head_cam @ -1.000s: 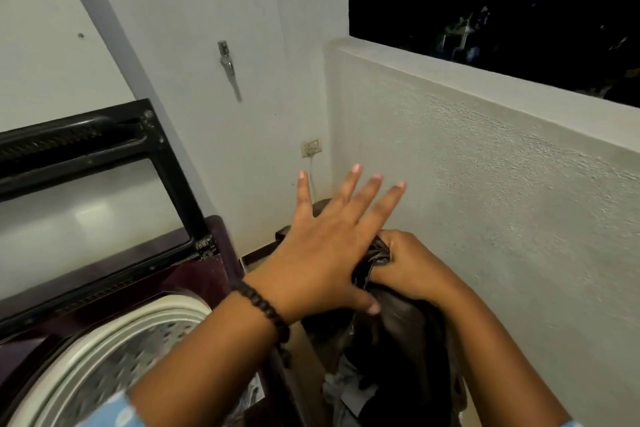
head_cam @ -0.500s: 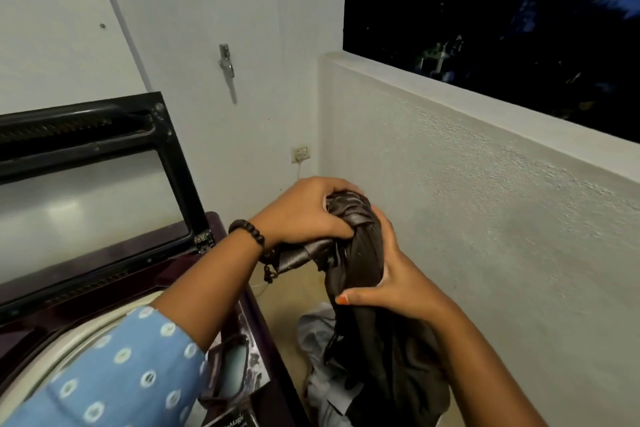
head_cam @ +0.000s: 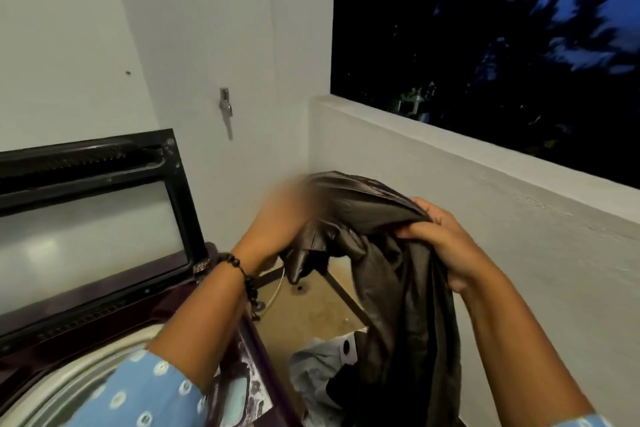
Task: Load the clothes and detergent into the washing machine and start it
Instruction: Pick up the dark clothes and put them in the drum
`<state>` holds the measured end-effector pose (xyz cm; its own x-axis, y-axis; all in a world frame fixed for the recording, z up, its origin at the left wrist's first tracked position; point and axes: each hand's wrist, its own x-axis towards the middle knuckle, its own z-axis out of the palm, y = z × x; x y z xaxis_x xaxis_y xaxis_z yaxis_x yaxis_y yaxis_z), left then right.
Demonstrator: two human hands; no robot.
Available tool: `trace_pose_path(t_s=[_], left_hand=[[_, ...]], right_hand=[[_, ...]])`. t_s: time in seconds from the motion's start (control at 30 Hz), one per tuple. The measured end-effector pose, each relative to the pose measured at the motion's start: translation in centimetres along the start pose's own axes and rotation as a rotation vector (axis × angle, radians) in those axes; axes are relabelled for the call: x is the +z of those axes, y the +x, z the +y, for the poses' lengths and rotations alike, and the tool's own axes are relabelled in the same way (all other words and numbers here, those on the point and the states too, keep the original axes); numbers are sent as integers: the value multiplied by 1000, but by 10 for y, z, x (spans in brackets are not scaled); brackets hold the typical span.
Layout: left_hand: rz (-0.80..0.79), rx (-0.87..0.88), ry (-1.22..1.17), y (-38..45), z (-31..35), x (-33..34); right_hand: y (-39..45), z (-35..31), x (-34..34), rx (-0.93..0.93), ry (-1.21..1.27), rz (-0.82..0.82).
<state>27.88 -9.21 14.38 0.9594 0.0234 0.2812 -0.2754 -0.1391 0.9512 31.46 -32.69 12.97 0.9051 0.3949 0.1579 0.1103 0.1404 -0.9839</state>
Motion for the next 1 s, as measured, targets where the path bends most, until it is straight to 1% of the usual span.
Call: trace_pose_path(t_s=[0.1, 0.2, 0.27, 0.37, 0.4, 0.47, 0.6, 0.67, 0.73, 0.8, 0.9, 0.97, 1.0], left_hand=[[149, -65, -322, 5, 7, 24], [241, -117, -499, 11, 11, 42], [311, -137, -580, 18, 12, 49], [380, -160, -756, 29, 19, 52], [402, -163, -803, 33, 23, 53], [432, -151, -872, 40, 27, 58], [539, -124, -837, 50, 15, 74], [573, -145, -830, 52, 5, 87], [570, -196, -814, 51, -2, 105], [575, -241, -814, 50, -9, 123], [608, -256, -733, 48, -12, 140], [583, -260, -638, 46, -16, 147], [567, -272, -584, 45, -20, 151]], right_hand=[[-4, -1, 11, -1, -4, -16], [-7, 5, 17, -6, 2, -16], [-8, 12, 15, 16, -89, -40], [-7, 29, 8, 90, -353, -123], [-7, 35, 4, 116, -397, -123], [-6, 41, -3, 125, -343, -54], [8, 19, -24, 47, -41, 148], [18, 5, -34, 30, 96, 190], [26, -2, -38, 53, 172, 189], [31, -1, -38, 101, 238, 137], [34, 8, -40, 211, 363, -39], [34, 13, -40, 216, 335, -179], [33, 15, -39, 186, 294, -210]])
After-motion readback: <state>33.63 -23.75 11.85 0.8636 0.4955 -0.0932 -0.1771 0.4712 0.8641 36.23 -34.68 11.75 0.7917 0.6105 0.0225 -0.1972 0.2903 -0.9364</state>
